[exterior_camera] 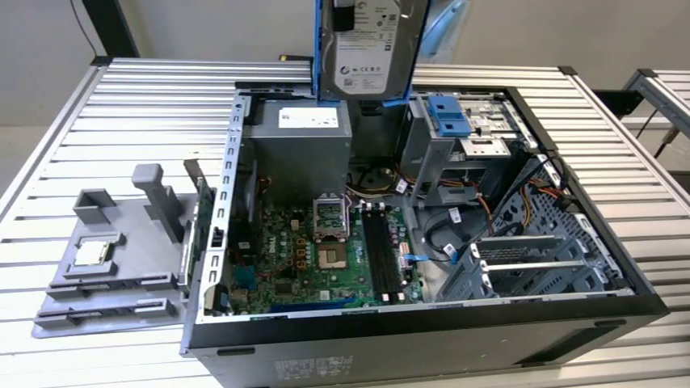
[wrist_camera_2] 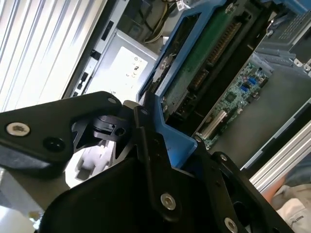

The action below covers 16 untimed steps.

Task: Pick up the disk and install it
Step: 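Pick up the disk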

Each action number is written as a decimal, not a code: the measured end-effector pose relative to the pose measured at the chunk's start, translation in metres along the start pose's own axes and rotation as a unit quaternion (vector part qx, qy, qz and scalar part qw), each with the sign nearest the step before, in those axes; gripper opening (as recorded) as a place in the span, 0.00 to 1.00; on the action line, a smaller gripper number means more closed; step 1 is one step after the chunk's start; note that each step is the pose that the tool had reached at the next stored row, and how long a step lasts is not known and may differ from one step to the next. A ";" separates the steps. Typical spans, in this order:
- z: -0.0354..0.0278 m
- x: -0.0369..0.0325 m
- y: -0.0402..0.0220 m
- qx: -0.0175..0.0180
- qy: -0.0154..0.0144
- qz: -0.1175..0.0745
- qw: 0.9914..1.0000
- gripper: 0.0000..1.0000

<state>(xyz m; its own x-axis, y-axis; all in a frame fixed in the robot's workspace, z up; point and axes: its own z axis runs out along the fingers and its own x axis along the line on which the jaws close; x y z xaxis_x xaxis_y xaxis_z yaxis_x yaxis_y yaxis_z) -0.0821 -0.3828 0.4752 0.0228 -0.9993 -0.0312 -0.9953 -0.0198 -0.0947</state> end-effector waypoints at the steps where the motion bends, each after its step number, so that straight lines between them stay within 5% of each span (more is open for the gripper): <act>1: 0.0003 0.0001 -0.0033 0.000 0.000 0.000 1.000 0.00; 16: 0.0050 0.0012 -0.0531 0.000 0.000 0.000 1.000 0.00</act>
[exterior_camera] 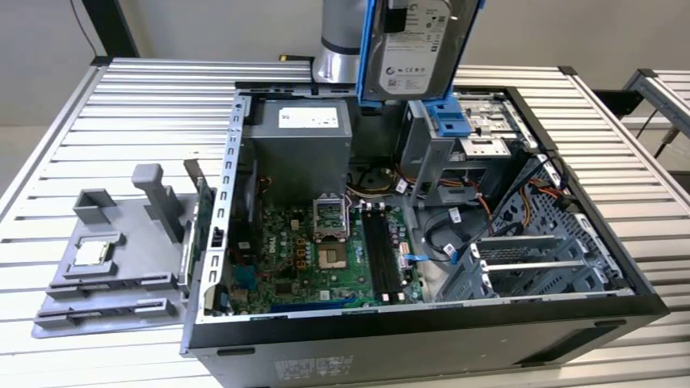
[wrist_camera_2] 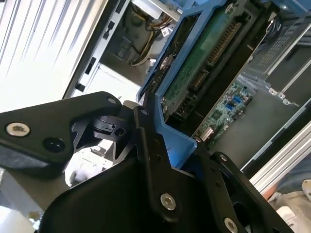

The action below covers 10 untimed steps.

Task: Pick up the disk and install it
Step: 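Pick up the disk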

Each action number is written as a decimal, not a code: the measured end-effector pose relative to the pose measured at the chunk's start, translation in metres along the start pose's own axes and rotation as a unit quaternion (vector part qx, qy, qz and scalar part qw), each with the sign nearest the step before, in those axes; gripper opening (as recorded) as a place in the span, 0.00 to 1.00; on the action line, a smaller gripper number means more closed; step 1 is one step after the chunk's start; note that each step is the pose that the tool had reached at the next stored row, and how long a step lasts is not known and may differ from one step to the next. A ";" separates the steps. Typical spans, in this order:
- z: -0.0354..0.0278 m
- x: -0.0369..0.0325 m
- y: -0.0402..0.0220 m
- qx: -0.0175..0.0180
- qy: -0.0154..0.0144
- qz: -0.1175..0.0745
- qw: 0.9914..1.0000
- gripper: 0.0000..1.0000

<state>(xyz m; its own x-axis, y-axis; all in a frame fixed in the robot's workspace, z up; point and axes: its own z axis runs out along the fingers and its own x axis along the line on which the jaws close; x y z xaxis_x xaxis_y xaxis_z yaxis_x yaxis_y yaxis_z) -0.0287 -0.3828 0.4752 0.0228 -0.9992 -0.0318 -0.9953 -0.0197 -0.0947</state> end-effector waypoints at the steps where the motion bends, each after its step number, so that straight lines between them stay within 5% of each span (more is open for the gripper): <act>1: 0.0003 0.0001 -0.0033 0.000 0.000 0.000 1.000 0.00; 10: 0.0030 0.0007 -0.0310 0.000 0.000 0.000 1.000 0.00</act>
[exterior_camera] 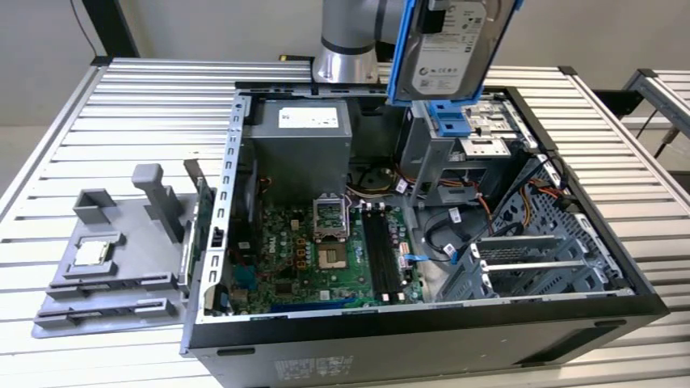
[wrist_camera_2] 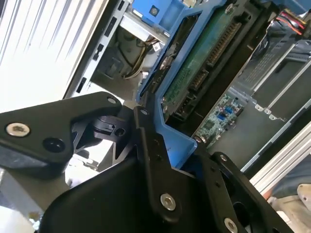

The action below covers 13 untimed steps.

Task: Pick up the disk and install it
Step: 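Pick up the disk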

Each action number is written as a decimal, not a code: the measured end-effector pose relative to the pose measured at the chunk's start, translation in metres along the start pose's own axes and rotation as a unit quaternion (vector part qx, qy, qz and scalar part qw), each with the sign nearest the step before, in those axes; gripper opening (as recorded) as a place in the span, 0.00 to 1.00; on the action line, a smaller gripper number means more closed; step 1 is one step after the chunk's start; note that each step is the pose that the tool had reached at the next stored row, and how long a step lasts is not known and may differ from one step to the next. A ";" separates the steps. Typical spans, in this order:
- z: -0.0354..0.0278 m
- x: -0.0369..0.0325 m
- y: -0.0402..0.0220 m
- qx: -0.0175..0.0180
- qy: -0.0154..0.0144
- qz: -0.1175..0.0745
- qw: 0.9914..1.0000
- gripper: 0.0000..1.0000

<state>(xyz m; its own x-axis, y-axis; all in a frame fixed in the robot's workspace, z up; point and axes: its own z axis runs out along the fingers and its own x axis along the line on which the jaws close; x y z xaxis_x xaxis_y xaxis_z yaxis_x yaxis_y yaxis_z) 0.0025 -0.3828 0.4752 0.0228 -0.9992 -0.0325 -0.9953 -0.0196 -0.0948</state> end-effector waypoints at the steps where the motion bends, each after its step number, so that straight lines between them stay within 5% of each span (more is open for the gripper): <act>1: 0.0002 0.0001 -0.0022 0.000 0.000 0.000 1.000 0.00; 7: 0.0013 0.0003 -0.0142 0.000 0.000 0.000 1.000 0.00; 13: 0.0014 0.0003 -0.0148 0.000 0.000 0.000 1.000 0.00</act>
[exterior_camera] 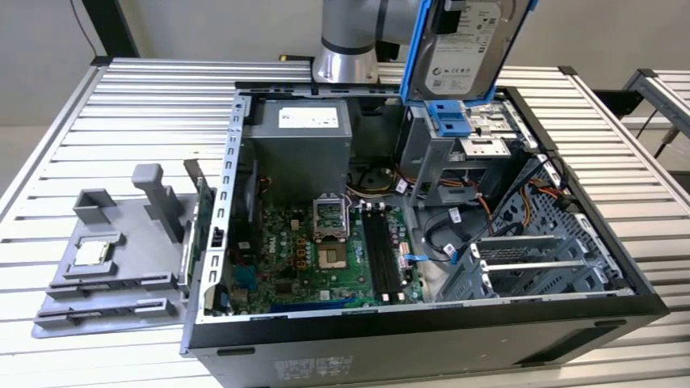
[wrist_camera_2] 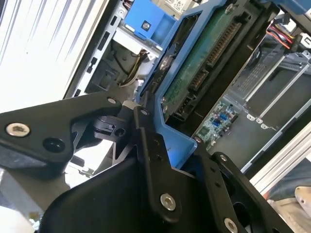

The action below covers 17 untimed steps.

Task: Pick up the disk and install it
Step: 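Pick up the disk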

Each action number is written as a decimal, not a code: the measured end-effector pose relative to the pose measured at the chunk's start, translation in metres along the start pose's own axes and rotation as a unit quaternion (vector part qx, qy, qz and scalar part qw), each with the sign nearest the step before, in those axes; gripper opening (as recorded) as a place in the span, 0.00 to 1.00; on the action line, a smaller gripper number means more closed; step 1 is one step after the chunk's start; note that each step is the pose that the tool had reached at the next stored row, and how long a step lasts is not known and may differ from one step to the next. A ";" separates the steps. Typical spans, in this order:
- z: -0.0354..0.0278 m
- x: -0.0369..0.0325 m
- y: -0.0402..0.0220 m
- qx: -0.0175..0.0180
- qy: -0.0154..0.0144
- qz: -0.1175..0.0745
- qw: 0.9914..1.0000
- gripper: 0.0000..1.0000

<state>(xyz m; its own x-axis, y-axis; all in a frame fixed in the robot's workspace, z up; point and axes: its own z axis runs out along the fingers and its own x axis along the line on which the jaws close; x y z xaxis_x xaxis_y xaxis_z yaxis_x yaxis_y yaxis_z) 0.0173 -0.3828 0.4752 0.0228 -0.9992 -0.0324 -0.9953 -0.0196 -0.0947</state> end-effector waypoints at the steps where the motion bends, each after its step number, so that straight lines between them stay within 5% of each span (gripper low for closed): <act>1: 0.0000 0.0000 0.0000 0.000 0.000 0.000 1.000 0.00; 8: 0.0000 0.0021 -0.0008 0.000 0.000 0.000 1.000 0.00; 17: -0.0002 0.0175 -0.0043 -0.001 0.000 0.000 1.000 0.00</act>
<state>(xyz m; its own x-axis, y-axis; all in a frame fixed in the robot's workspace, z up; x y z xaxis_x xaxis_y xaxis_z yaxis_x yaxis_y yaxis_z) 0.0220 -0.4002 0.4752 0.0227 -0.9992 -0.0323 -0.9955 -0.0196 -0.0927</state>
